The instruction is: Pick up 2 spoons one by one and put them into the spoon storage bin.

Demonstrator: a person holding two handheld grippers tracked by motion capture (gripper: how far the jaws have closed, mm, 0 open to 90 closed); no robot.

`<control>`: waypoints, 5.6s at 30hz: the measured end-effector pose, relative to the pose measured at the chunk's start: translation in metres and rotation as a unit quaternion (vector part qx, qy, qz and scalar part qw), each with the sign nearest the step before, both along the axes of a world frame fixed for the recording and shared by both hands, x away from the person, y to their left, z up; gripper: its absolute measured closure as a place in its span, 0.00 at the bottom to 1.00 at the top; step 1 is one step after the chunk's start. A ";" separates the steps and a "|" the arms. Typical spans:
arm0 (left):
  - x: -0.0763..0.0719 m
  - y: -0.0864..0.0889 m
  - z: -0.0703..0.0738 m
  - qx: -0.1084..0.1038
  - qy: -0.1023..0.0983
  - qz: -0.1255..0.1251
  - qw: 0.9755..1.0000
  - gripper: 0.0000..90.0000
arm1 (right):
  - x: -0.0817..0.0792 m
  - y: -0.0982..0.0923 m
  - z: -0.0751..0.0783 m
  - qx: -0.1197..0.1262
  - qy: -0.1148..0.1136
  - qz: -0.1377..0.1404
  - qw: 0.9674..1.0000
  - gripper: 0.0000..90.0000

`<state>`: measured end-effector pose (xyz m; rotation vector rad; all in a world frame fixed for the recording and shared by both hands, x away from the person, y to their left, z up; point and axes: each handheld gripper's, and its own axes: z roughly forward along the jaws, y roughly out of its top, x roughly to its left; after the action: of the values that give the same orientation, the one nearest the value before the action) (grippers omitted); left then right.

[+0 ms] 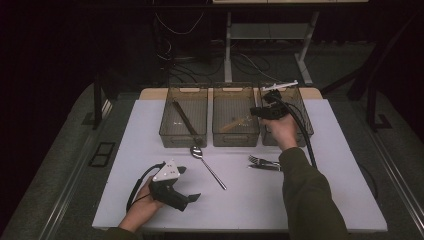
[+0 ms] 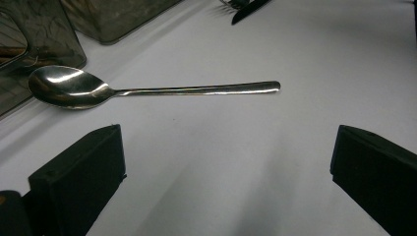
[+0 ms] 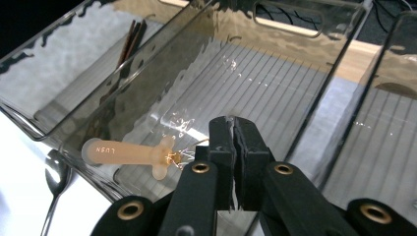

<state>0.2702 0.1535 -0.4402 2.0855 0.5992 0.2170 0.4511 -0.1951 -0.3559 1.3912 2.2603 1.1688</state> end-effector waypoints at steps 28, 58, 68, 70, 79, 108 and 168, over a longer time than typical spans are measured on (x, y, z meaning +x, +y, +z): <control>0.000 -0.001 0.000 0.000 0.000 -0.003 1.000 0.00 | 0.005 0.029 -0.018 -0.029 0.014 0.007 0.999 0.55; -0.001 -0.002 -0.002 0.006 0.012 0.005 1.000 0.00 | -0.107 -0.044 -0.022 0.010 -0.074 0.060 0.995 0.13; 0.000 -0.001 0.000 -0.001 0.005 0.026 1.000 0.00 | -0.144 -0.060 -0.047 0.005 -0.084 0.065 0.994 0.04; 0.000 0.000 0.000 -0.002 0.003 0.028 1.000 0.00 | -0.152 -0.064 -0.052 -0.002 -0.087 0.060 0.994 0.04; 0.000 0.001 0.003 -0.014 0.007 0.016 1.000 0.00 | -0.181 -0.077 -0.078 -0.023 -0.080 0.069 0.994 0.04; 0.069 -0.036 0.005 0.062 0.013 0.042 0.997 0.99 | -0.195 -0.082 -0.089 -0.033 -0.067 0.074 0.994 0.04; 0.061 -0.023 0.006 0.171 0.063 0.038 0.983 0.99 | -0.194 -0.084 -0.089 -0.035 -0.069 0.065 0.995 0.04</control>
<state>0.3314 0.1300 -0.4345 2.4233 0.7628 0.2462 0.2570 -0.2796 -0.4452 1.1165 2.2998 1.1723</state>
